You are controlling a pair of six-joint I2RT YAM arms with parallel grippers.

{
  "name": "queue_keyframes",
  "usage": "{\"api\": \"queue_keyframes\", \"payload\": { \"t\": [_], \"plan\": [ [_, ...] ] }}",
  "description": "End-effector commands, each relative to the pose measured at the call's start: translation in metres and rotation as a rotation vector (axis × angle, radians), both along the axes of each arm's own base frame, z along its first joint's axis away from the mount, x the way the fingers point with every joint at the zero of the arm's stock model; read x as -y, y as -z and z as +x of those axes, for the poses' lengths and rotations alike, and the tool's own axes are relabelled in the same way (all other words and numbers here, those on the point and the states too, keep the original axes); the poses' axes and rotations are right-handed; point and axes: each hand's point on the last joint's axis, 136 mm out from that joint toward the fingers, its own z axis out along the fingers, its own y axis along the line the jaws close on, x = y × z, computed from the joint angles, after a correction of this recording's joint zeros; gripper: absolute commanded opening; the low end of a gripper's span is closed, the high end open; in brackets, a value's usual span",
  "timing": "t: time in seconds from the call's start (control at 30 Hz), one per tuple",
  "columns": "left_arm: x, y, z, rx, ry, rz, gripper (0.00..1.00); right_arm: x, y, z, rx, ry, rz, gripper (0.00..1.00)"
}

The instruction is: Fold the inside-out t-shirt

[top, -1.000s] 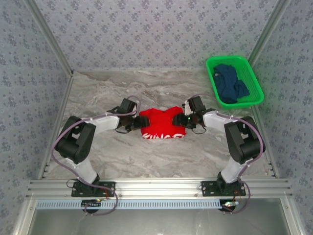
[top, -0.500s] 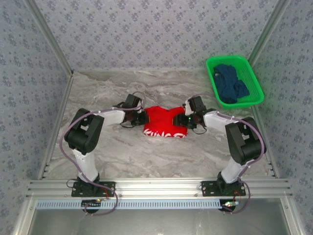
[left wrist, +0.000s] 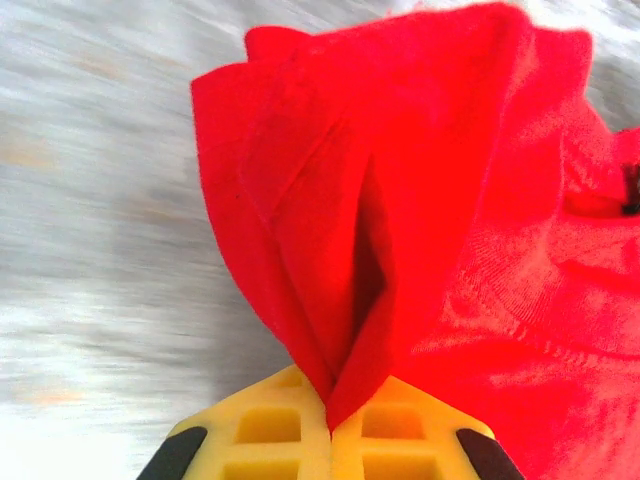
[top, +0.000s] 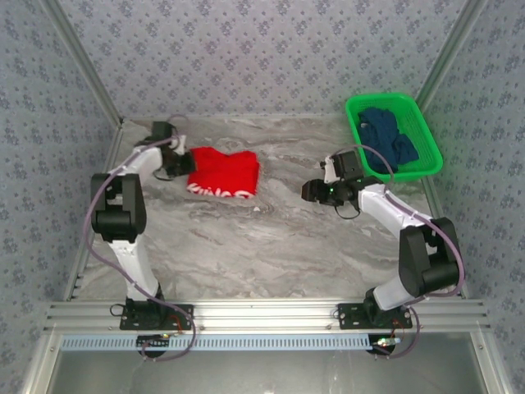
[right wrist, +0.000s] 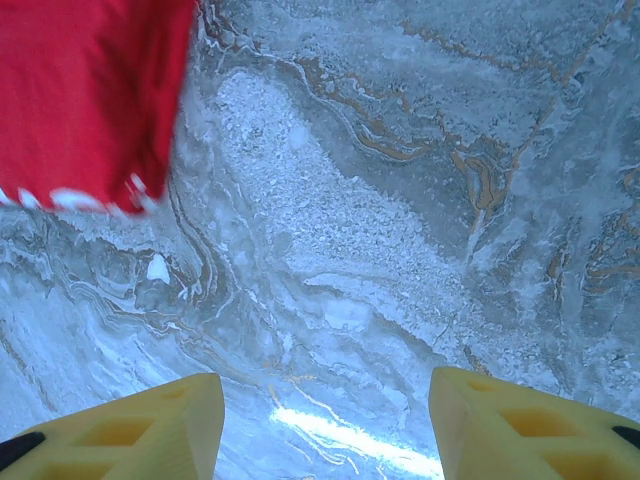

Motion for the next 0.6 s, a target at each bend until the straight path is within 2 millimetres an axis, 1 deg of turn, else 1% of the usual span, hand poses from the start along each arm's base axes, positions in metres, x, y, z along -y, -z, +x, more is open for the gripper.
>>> {"api": "queue_keyframes", "payload": {
  "t": [0.0,0.03,0.13,0.17,0.33,0.37,0.47,0.53,0.57],
  "plan": [
    [-0.067,0.003,-0.002,-0.082,-0.002,0.197,0.0,0.003,-0.012,-0.002,0.005,-0.029,-0.028,0.59],
    [-0.085,0.001,0.005,-0.084,-0.021,0.227,0.0,0.002,-0.013,-0.001,0.007,-0.033,-0.027,0.59],
    [-0.125,0.0,0.025,-0.095,-0.056,0.289,0.0,-0.001,-0.013,0.0,0.002,-0.048,-0.019,0.59],
    [-0.135,0.003,0.031,-0.106,-0.056,0.311,0.0,-0.002,-0.011,-0.001,-0.007,-0.052,-0.018,0.59],
    [-0.189,0.007,0.057,-0.167,-0.12,0.491,0.0,-0.006,-0.001,0.004,-0.03,-0.063,-0.011,0.59],
    [-0.194,0.008,0.06,-0.175,-0.134,0.511,0.0,-0.007,0.001,0.005,-0.037,-0.063,-0.011,0.59],
    [-0.201,0.001,0.069,-0.171,-0.188,0.521,0.2,-0.009,0.004,0.007,-0.044,-0.067,-0.01,0.59],
    [-0.2,-0.014,0.07,-0.145,-0.238,0.499,0.36,-0.007,0.002,0.009,-0.03,-0.06,-0.029,0.59],
    [-0.197,-0.021,0.07,-0.132,-0.249,0.49,0.41,-0.005,0.001,0.01,-0.015,-0.059,-0.047,0.6]
  ]
}}
